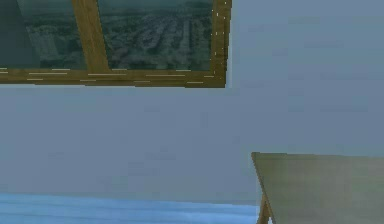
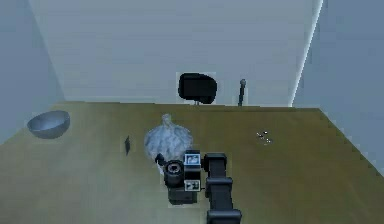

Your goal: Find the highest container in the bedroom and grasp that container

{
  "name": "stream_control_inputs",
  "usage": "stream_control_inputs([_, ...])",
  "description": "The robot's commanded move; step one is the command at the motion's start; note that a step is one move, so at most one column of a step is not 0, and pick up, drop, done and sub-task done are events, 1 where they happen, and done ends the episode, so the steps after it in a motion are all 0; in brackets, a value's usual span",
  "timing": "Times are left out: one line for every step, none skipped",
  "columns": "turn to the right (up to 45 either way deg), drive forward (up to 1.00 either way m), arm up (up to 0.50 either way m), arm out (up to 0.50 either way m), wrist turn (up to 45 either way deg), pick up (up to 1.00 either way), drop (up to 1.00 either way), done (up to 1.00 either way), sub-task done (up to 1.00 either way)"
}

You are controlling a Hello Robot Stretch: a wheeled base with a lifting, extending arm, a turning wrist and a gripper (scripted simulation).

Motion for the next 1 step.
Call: stream_control_inputs([0.0,0.0,0.0,0.0,0.0,0.0,0.0,1.0,0.0])
